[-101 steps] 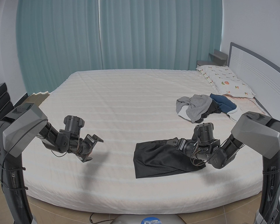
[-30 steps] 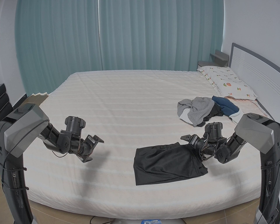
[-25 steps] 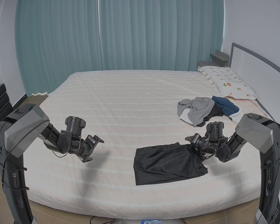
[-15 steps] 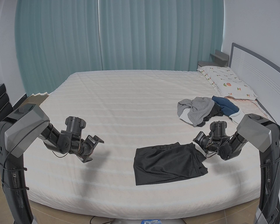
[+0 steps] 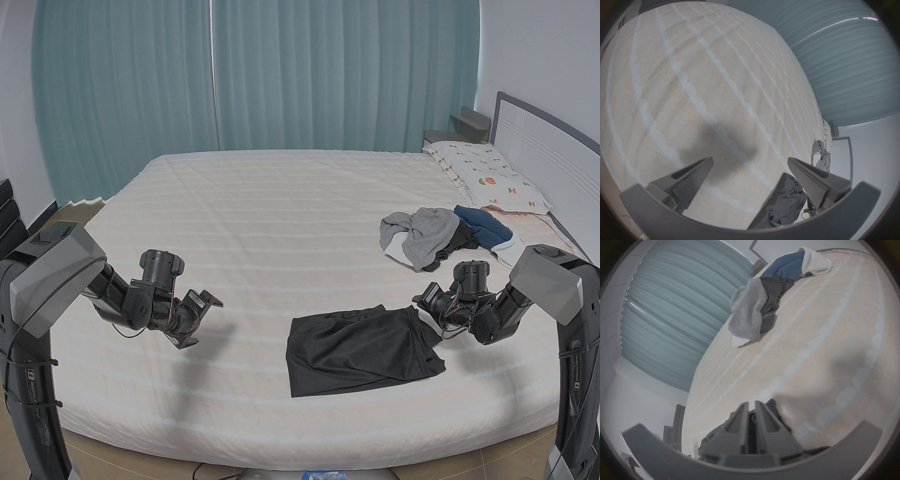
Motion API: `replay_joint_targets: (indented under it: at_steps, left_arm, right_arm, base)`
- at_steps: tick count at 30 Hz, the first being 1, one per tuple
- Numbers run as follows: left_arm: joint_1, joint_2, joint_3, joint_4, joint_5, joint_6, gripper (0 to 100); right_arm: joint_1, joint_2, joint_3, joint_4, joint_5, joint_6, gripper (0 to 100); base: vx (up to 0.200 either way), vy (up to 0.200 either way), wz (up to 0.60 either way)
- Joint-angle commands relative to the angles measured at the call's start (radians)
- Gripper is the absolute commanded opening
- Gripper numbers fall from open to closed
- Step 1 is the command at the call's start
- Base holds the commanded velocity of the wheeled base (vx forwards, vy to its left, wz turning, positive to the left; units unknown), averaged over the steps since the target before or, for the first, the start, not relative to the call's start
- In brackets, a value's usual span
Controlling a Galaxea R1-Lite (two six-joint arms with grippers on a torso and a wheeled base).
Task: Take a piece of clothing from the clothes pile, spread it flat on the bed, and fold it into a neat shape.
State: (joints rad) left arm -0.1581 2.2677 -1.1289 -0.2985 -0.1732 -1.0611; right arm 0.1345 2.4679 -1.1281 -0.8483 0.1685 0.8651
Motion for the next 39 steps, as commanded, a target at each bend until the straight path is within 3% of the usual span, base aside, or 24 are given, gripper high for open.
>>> replay_joint_targets:
  at_steps: [1, 21, 22, 39]
  left_arm:
    - [-0.001, 0.001, 0.0, -0.001, 0.0, 0.0, 100]
    - [-0.001, 0.001, -0.002, -0.001, 0.0, 0.0, 100]
    - [-0.001, 0.001, -0.002, -0.001, 0.0, 0.0, 100]
    - [-0.001, 0.001, -0.002, -0.001, 0.0, 0.0, 100]
  right_arm:
    - [0.01, -0.047, 0.064, -0.055, 0.037, 0.0, 100]
    - [0.04, 0.037, 0.031, -0.1, 0.037, -0.014, 100]
    - [0.039, 0.037, 0.031, -0.1, 0.037, -0.014, 0]
    - [-0.022, 0.062, -0.018, -0.086, 0.032, -0.014, 0]
  base:
    - [0.0, 0.0, 0.0]
    - [0.0, 0.0, 0.0]
    - [0.0, 0.0, 0.0]
    - [0.0, 0.0, 0.0]
